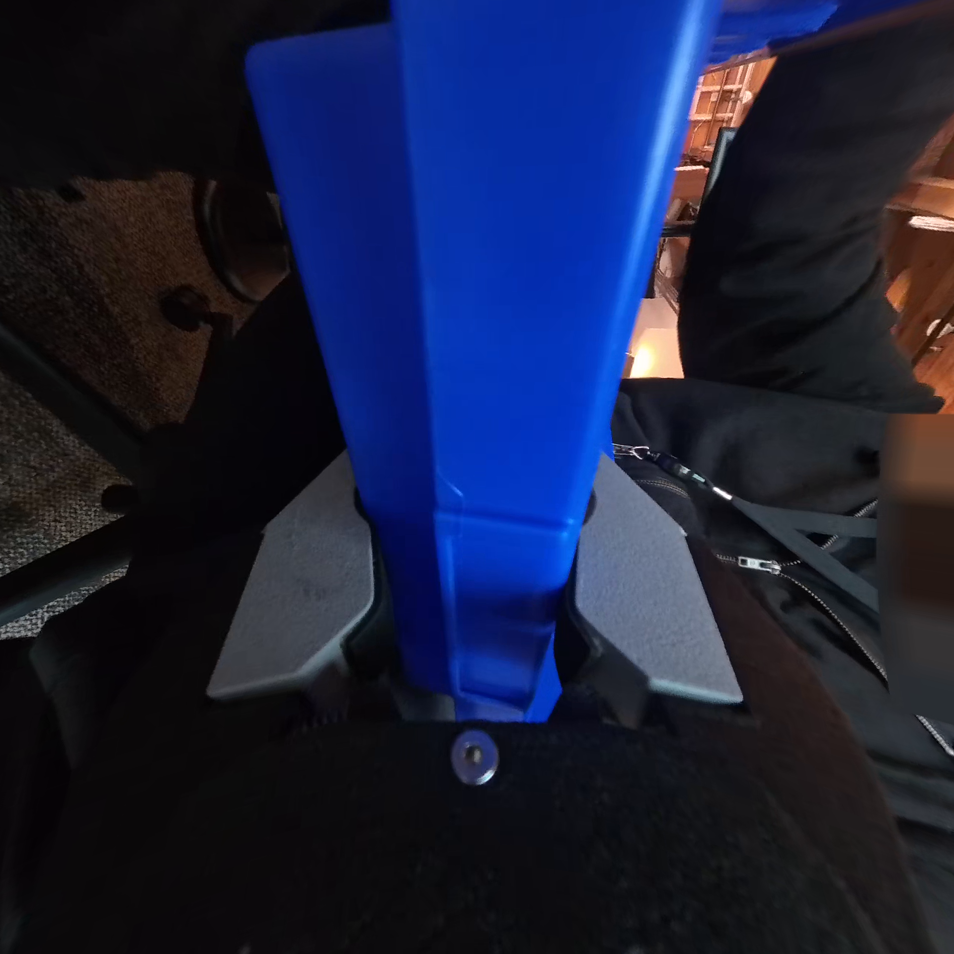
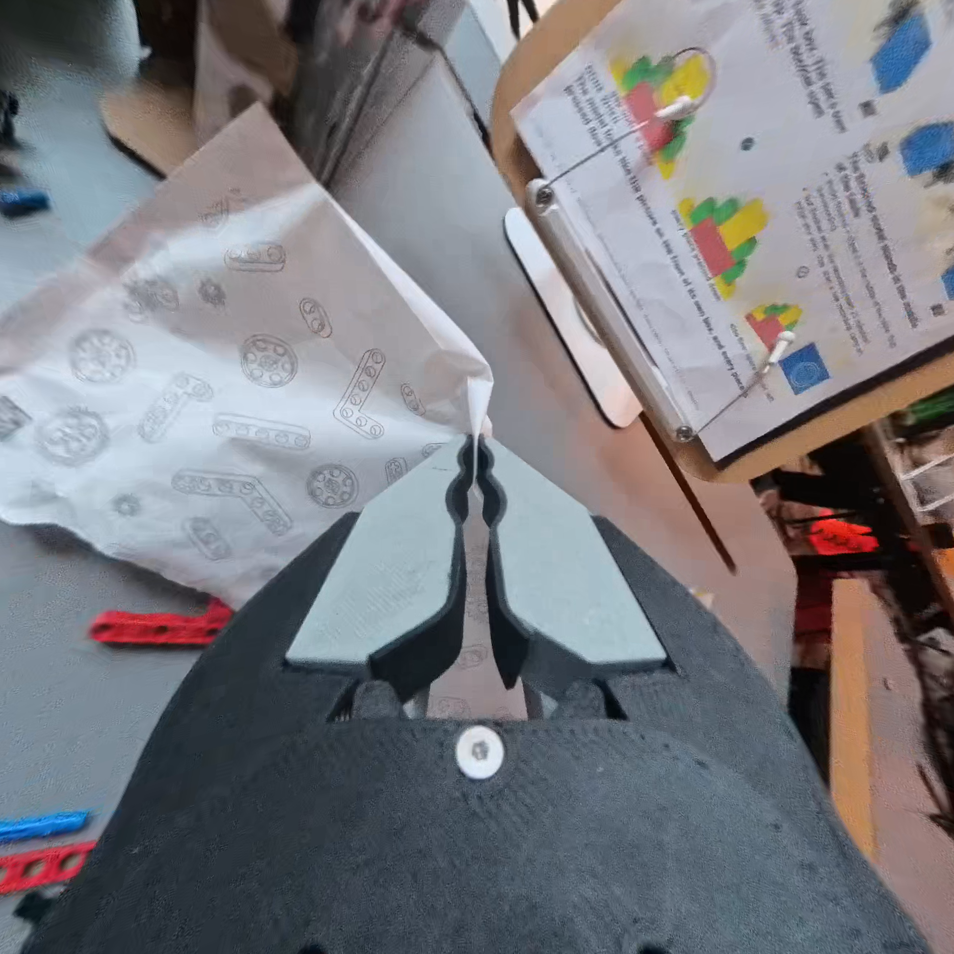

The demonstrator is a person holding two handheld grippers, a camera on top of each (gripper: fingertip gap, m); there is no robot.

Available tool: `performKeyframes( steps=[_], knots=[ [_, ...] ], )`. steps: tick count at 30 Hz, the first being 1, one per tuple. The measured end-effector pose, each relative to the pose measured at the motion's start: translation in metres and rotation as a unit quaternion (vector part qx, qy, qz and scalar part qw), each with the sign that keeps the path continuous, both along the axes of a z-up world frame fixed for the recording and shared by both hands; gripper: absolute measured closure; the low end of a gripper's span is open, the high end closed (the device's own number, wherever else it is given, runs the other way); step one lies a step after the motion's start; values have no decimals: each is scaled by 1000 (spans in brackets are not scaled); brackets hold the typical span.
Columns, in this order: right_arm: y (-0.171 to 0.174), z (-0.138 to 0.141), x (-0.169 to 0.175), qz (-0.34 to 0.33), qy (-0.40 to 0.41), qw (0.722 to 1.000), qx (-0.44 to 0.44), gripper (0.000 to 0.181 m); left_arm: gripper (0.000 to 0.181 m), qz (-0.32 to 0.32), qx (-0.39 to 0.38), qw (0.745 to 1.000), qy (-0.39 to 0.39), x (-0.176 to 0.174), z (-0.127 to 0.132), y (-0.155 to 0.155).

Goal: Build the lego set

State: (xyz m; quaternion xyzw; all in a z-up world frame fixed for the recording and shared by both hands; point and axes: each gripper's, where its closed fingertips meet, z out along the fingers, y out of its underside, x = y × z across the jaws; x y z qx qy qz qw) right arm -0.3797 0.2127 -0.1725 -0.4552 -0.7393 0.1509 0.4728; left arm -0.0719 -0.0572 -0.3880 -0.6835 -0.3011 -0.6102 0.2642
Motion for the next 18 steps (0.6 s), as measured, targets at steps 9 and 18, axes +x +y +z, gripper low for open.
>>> performKeyframes(
  steps=[9,18],
  knots=[
    [46,40,17,-40,18,994,-98,181,106,-2,9,1000,22,0,4,4],
    [20,-43,14,-33,-107,992,-61,181,106,0,7,999,32,-2,6,6]
  ],
)
